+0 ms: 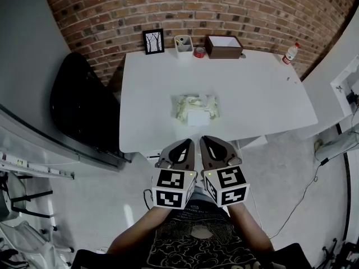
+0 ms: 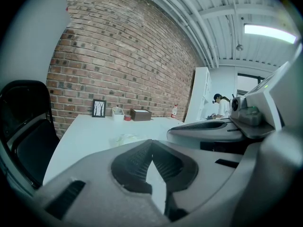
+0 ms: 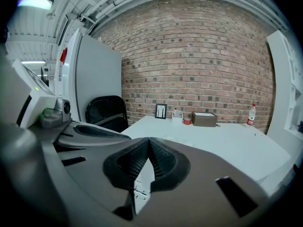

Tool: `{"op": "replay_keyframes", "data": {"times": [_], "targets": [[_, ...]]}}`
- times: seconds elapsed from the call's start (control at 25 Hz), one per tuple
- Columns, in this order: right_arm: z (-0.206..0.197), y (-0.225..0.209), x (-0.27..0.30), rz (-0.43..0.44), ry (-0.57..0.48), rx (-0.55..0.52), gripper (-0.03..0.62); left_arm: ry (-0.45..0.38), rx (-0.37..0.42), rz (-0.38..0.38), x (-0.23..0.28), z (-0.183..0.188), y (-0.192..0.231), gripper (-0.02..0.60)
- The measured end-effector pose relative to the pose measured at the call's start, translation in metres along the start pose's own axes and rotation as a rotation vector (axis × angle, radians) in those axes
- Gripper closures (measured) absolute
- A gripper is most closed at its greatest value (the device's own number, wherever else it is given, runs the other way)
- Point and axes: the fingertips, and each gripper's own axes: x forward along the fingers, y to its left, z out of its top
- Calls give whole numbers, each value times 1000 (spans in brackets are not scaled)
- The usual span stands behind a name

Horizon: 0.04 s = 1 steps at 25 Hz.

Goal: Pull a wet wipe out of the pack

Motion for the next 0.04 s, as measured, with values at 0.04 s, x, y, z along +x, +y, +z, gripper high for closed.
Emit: {"op": "replay_keyframes", "data": {"times": [0.04], "targets": [[0, 0, 0, 0, -1, 0, 579, 0, 1, 1, 0, 0, 0, 572]]}}
